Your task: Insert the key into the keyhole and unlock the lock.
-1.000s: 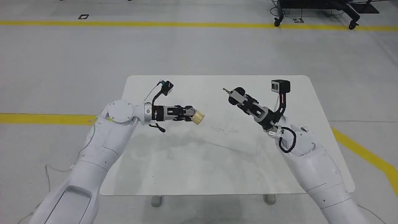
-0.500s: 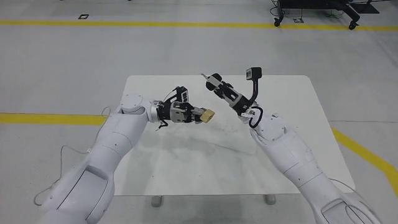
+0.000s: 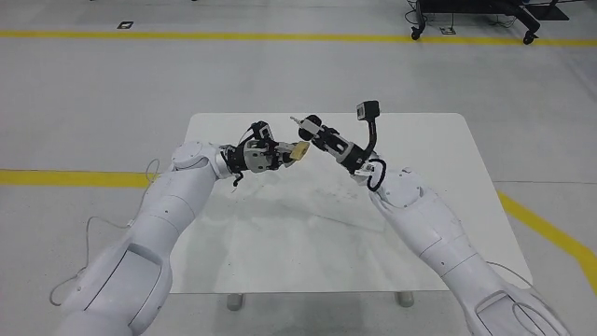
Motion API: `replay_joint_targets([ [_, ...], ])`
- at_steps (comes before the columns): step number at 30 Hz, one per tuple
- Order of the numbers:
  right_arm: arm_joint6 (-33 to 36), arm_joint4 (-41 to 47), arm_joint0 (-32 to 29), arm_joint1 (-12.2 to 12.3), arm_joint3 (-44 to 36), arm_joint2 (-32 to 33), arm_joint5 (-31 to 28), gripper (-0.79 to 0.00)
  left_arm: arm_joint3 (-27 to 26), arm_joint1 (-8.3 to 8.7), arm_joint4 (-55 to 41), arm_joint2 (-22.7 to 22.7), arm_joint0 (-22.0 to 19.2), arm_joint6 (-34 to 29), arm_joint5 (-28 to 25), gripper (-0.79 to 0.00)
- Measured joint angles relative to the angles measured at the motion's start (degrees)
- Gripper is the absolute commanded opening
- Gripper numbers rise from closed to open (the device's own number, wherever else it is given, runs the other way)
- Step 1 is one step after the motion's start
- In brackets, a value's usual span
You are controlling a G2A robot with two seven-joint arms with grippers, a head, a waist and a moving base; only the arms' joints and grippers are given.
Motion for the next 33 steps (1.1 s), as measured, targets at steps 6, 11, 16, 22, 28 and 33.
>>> replay_joint_targets([
  [6,1.62,1.95,-0.08,0.01,0.62,1.62,-1.99,-0.785,2.22,-0.15,0.03,0.12,-0.78,0.0,-0.41,-0.785],
  [11,-0.98,6.22,-1.15,-0.05,-0.52,4.22,-3.04,-0.785,4.69,-0.51,1.9,0.31,-1.91,0.59,-1.5,-0.785],
  [16,-0.95,9.0,-1.43,-0.18,-1.05,4.39,-2.94,-0.785,5.84,-0.62,3.69,0.4,-2.64,3.7,-3.91,-0.785],
  [22,-0.95,8.84,-1.41,-0.17,-1.03,4.39,-2.94,-0.785,5.8,-0.61,3.62,0.39,-2.61,3.46,-3.71,-0.785],
  [28,-1.32,4.31,-2.45,0.62,-2.26,6.39,0.85,-0.785,2.6,-0.51,6.48,1.22,-0.57,9.13,3.87,-0.785],
  [33,1.11,5.37,-11.26,3.18,-13.79,13.18,23.21,-0.785,-0.26,-0.4,7.77,1.06,1.0,15.44,10.34,-0.785],
])
